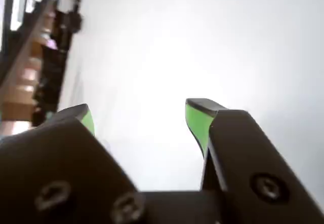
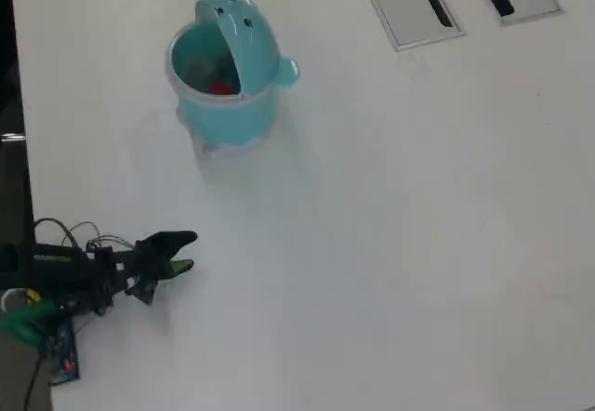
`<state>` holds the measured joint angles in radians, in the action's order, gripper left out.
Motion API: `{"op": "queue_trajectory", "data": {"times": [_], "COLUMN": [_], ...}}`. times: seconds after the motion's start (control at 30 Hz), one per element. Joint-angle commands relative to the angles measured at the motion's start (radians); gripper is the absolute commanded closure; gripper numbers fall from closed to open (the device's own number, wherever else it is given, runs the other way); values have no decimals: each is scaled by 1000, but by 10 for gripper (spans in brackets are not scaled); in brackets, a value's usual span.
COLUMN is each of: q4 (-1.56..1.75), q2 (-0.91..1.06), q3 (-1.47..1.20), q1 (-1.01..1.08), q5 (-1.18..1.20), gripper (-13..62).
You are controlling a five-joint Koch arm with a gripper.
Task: Grasp RGB lego blocks and put them in the bin one by one.
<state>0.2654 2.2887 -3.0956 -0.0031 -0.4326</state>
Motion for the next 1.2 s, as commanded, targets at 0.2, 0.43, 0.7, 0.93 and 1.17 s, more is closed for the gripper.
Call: {"op": "queue_trajectory", "data": {"times": [0.2,0.43,0.7,0.93,1.17], "q4": [-147,-221,-265,-279,-279], "q2": [69,69,69,66,63], "q3": [-75,-75,-75,-75,-75], "q1": [8,3,0,6,2], "q5": [94,213,201,213,207], "gripper": [163,161,156,157,153]}}
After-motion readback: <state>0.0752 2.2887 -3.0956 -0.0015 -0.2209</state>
